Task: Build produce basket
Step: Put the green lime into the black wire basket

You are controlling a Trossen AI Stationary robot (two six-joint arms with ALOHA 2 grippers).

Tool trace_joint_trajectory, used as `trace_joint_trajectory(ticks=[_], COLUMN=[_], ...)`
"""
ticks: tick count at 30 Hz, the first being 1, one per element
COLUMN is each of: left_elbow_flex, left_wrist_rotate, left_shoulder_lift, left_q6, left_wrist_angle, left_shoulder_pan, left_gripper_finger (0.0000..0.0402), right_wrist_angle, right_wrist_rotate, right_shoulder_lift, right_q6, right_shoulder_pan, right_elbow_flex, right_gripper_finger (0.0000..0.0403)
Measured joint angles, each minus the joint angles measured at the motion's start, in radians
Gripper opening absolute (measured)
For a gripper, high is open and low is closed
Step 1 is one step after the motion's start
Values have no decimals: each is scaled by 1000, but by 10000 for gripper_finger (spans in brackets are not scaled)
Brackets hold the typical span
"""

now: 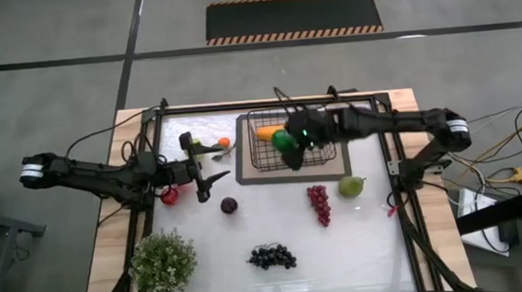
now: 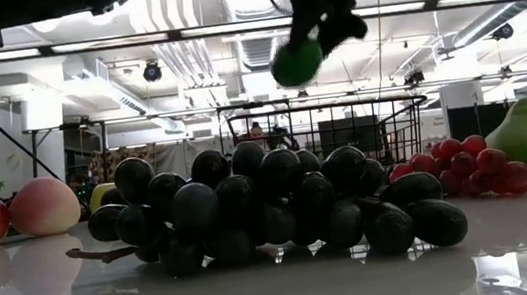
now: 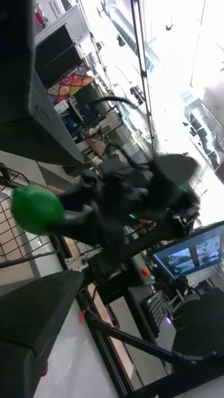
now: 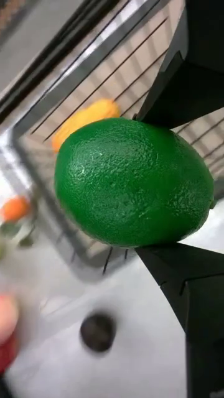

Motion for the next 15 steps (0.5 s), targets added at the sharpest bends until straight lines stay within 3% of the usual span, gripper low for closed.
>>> trace_joint_trajectory(ticks=[7,15], left_elbow_flex=[0,0], left_wrist_rotate=[0,-23], left_shoulder_lift=[-1,-1], left_q6=[6,25], left_wrist_angle=[3,2], left_shoulder_pan=[8,18], left_gripper_finger=[272,272], right_wrist_angle=[-163,-272], right_wrist_rotate=[-35,-35], right_shoulder_lift=[40,93], right_q6=[-122,-280], right_shoulder_pan=[-160,-249], right_elbow_flex=[7,8], right_gripper_finger=[262,262])
